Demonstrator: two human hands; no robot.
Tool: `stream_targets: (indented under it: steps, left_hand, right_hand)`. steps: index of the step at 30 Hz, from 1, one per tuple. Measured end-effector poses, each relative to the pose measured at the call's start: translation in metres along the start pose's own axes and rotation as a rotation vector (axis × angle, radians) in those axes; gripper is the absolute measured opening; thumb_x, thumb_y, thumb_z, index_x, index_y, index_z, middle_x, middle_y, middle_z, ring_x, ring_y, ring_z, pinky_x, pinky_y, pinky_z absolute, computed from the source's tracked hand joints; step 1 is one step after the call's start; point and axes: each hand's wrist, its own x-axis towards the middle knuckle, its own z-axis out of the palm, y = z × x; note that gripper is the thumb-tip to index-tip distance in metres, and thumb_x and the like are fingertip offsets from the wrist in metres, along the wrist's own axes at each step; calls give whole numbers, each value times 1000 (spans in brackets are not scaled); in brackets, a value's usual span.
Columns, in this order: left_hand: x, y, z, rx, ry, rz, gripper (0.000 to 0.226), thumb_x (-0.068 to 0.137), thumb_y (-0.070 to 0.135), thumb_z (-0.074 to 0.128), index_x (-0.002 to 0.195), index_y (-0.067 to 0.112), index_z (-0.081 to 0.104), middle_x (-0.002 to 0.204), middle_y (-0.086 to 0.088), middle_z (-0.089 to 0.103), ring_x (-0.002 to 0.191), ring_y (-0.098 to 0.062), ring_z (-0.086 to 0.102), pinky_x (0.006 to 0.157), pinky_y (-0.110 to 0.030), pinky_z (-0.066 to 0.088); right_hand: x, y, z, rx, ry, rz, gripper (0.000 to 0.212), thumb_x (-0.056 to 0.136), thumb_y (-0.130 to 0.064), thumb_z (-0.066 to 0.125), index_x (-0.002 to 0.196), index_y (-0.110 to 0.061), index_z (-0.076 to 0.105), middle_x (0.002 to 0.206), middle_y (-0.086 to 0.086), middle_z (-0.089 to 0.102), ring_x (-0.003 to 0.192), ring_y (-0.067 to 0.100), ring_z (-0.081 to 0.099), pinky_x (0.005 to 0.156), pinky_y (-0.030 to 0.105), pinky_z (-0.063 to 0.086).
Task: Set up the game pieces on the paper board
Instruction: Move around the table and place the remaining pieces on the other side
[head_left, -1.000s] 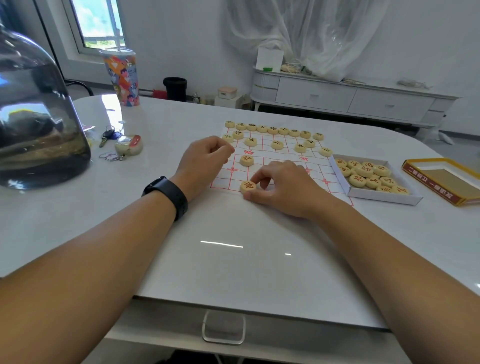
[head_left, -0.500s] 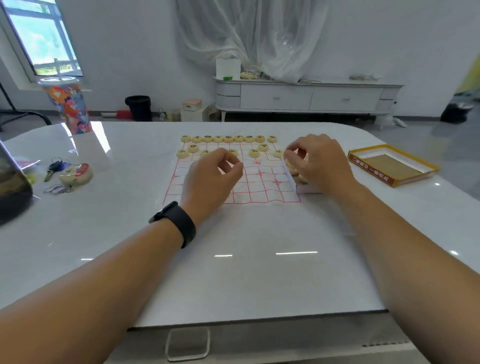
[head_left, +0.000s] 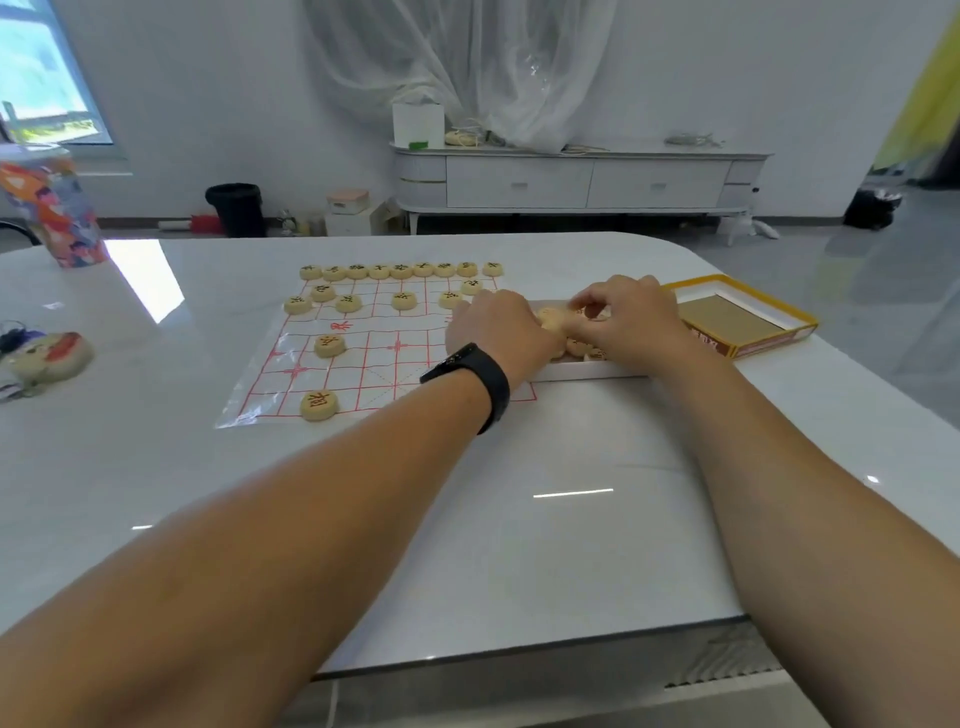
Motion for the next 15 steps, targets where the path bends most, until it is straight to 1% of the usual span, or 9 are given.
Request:
stream_targets:
  steps: [3, 5, 10, 15]
  left_hand:
    - [10, 3, 6, 163, -39, -66, 61, 70, 74, 61, 104, 24, 71, 113, -3, 63, 117, -31, 48, 95, -47, 49]
    - [12, 3, 9, 226, -56, -76, 67, 71, 79, 60, 108, 24, 69, 116, -5, 61, 120, -32, 47, 97, -46, 46]
    - [17, 2, 15, 190, -26, -77, 65, 70, 79, 63, 104, 24, 69, 112, -3, 63, 121, -31, 46, 96, -47, 48]
    - [17, 3, 17, 160, -29, -84, 68, 64, 81, 59, 95, 22, 72, 101, -4, 67, 113, -31, 52, 88, -48, 54]
  right_hand:
    - [1, -2, 3, -7, -47, 27, 38, 90, -61, 63, 120, -39, 69, 114, -6, 62, 119, 29, 43, 97, 42, 30]
    - [2, -4, 4, -31, -49, 34, 39, 91, -60, 62, 122, -39, 69, 120, -4, 62, 122, 30, 41, 98, 42, 29]
    - [4, -5, 7, -64, -43, 61, 38, 93, -58, 59, 123, -37, 69, 124, -1, 61, 124, 30, 40, 98, 44, 27]
    - [4, -5, 11, -66, -28, 99, 41, 94, -61, 56, 122, -33, 70, 125, -1, 64, 125, 30, 41, 97, 44, 29]
